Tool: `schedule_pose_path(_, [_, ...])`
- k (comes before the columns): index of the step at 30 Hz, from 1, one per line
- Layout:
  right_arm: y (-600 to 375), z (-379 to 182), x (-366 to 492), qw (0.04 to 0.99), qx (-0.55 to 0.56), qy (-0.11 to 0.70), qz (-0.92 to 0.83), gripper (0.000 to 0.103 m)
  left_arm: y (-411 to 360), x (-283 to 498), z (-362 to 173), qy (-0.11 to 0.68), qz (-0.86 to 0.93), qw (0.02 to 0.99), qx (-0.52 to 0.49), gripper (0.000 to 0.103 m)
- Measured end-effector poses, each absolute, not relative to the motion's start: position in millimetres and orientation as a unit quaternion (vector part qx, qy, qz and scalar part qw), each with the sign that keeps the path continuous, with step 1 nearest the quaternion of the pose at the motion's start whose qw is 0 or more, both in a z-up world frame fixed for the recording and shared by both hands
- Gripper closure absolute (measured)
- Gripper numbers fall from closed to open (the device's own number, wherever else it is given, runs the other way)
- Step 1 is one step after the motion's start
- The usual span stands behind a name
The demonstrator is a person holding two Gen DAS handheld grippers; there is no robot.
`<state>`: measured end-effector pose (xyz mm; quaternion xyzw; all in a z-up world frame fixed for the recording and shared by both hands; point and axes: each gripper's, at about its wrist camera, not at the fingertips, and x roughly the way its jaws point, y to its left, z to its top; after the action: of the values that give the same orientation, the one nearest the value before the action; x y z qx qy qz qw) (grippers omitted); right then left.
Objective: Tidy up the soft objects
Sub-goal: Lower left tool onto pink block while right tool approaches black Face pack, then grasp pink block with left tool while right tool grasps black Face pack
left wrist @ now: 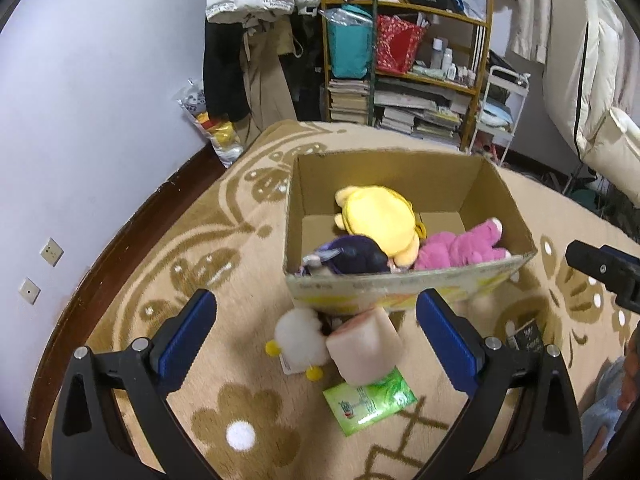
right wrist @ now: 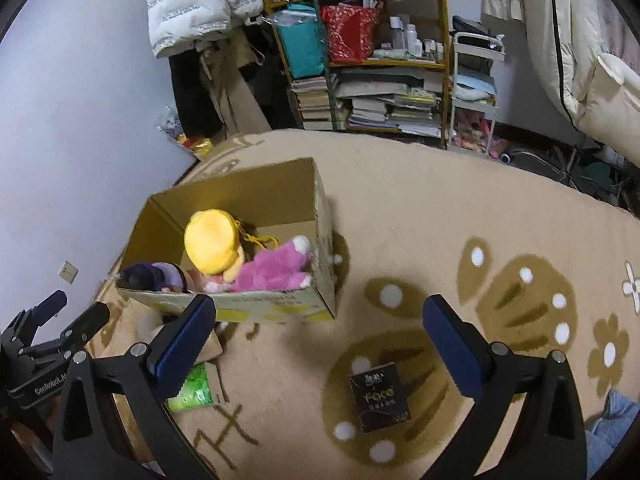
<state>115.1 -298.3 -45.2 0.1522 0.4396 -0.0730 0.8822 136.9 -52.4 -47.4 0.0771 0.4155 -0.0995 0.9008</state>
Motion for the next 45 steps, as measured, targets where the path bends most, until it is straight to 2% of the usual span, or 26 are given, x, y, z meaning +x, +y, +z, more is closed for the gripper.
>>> schedule_pose_path(24, [-317, -133, 132, 0.784, 0.191, 0.579, -0.118, 0.000, -82, 153, -121, 0.485, -0.099, 0.862, 0.105, 0.004])
schedule_pose_path(31, [-320, -168, 131, 0.746, 0.254, 0.602, -0.126, 0.000, -85, 160, -138, 0.507, -0.115, 0.849, 0.087, 0.005])
schedule_pose_path(32, [-321, -173, 131, 0.739, 0.257, 0.610, -0.129, 0.001, -85, 161, -141, 0.510, -0.116, 0.848, 0.085, 0.006])
schedule_pose_path(34, [-321, -179, 130, 0.730, 0.249, 0.622, -0.133, 0.003, -87, 163, -146, 0.517, -0.114, 0.844, 0.086, 0.016])
schedule_pose_path(35, [-321, -181, 130, 0.728, 0.245, 0.625, -0.136, 0.005, -87, 164, -149, 0.521, -0.113, 0.842, 0.087, 0.016])
schedule_pose_path(36, [-321, -183, 129, 0.726, 0.239, 0.630, -0.139, 0.014, -88, 164, -151, 0.523, -0.113, 0.840, 0.087, 0.018])
schedule_pose_path(37, [-321, -184, 129, 0.723, 0.236, 0.634, -0.142, 0.026, -88, 164, -152, 0.524, -0.115, 0.840, 0.086, 0.024])
schedule_pose_path(38, [-320, -187, 129, 0.718, 0.231, 0.640, -0.146, 0.031, -89, 164, -155, 0.528, -0.116, 0.837, 0.086, 0.027])
schedule_pose_path(39, [-318, -188, 129, 0.717, 0.224, 0.644, -0.148, 0.040, -89, 164, -156, 0.530, -0.115, 0.835, 0.088, 0.030])
schedule_pose_path(45, [-308, -185, 129, 0.730, 0.209, 0.636, -0.136, 0.044, -87, 162, -156, 0.534, -0.115, 0.833, 0.084, 0.047])
